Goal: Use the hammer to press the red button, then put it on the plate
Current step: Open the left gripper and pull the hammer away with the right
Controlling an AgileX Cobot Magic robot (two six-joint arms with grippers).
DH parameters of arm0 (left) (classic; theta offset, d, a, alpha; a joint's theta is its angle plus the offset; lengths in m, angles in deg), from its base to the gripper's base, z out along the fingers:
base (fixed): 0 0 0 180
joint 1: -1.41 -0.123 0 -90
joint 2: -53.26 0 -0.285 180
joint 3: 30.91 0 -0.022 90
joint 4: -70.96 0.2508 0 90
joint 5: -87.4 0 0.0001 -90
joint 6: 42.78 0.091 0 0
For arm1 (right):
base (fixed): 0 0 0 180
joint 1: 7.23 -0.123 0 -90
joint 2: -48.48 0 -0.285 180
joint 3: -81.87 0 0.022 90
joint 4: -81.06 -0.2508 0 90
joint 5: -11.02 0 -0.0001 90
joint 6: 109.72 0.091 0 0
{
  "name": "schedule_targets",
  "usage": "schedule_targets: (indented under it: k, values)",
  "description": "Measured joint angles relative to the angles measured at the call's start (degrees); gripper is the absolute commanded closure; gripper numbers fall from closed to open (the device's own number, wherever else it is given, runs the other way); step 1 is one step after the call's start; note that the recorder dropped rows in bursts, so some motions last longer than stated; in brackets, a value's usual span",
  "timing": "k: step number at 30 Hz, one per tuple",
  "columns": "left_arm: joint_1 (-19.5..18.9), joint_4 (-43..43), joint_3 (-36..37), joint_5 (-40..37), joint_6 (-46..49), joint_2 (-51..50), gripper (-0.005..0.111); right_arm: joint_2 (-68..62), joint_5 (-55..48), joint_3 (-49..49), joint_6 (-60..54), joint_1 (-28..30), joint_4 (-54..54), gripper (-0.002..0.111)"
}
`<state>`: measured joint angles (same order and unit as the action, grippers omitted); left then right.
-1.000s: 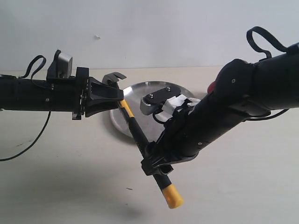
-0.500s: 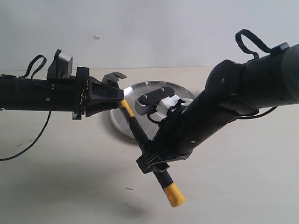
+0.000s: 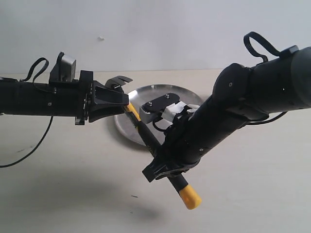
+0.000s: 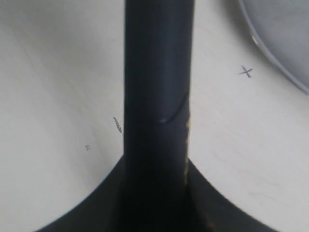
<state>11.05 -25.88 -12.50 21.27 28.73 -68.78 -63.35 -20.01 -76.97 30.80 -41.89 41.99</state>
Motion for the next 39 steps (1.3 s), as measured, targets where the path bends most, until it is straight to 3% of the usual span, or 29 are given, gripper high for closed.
schedule_targets:
  k: [4,10,14,39]
  values:
    - [0.0,0.0,0.0,-0.2,0.1,0.0,0.099,0.5,-0.1,0.0,0.1,0.0,0.1,0.108]
    - [0.0,-0.8,0.0,-0.6,0.1,0.0,0.064,1.6,-0.1,0.0,0.3,0.0,0.0,0.108]
    - [0.0,-1.4,0.0,-0.7,0.4,0.0,0.052,2.9,-0.1,0.0,1.0,0.0,-0.5,0.108]
    - [0.0,-1.8,-4.4,-3.8,-3.0,3.3,0.051,18.5,2.2,0.3,8.1,0.0,2.5,0.108]
